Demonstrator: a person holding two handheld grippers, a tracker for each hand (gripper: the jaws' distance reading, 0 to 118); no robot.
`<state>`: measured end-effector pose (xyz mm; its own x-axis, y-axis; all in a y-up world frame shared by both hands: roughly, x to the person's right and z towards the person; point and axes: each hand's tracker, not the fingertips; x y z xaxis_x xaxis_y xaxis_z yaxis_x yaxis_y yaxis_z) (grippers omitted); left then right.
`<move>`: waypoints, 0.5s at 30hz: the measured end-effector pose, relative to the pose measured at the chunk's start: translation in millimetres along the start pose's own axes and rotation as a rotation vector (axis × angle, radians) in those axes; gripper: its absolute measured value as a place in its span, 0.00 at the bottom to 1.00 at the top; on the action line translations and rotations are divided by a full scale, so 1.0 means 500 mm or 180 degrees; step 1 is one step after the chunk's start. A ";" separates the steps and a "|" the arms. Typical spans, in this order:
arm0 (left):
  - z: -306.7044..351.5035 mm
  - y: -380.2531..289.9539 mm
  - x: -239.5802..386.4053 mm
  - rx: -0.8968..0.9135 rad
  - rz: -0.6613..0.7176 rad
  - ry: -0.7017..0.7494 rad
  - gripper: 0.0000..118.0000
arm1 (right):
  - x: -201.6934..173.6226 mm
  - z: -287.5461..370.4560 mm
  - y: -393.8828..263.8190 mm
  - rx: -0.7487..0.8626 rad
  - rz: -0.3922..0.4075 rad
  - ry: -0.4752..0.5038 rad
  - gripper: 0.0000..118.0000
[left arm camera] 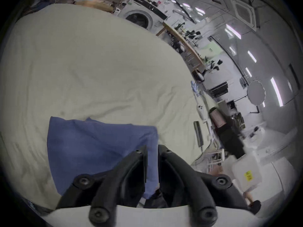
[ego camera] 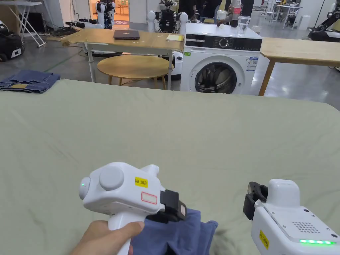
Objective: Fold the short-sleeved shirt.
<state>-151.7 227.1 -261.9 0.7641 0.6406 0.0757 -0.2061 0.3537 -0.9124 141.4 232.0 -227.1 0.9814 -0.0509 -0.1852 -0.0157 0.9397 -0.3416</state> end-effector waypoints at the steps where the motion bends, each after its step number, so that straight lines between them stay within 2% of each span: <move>1: -0.021 -0.004 -0.008 -0.0112 -0.0038 0.0075 0.06 | 0.001 0.000 -0.001 0.0005 0.0007 -0.0005 0.00; 4: -0.077 -0.023 -0.036 -0.0341 0.0047 0.0112 0.03 | 0.002 0.000 -0.002 -0.0005 0.0014 -0.0013 0.00; 7: -0.117 -0.053 -0.060 -0.0530 0.0293 -0.0302 0.02 | 0.006 0.000 -0.005 -0.0013 -0.0015 -0.0021 0.00; 10: -0.148 -0.084 -0.067 -0.0719 0.0307 -0.0547 0.02 | 0.007 -0.001 -0.007 -0.0026 -0.0006 -0.0027 0.00; 15: -0.200 -0.106 -0.086 -0.0753 0.0277 -0.0351 0.00 | 0.007 -0.006 -0.012 -0.0055 -0.0023 -0.0021 0.00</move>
<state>-112.2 112.5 -257.1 0.6760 0.7365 0.0245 -0.1097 0.1335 -0.9850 144.4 225.2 -228.6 0.9827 -0.0554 -0.1766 -0.0119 0.9333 -0.3589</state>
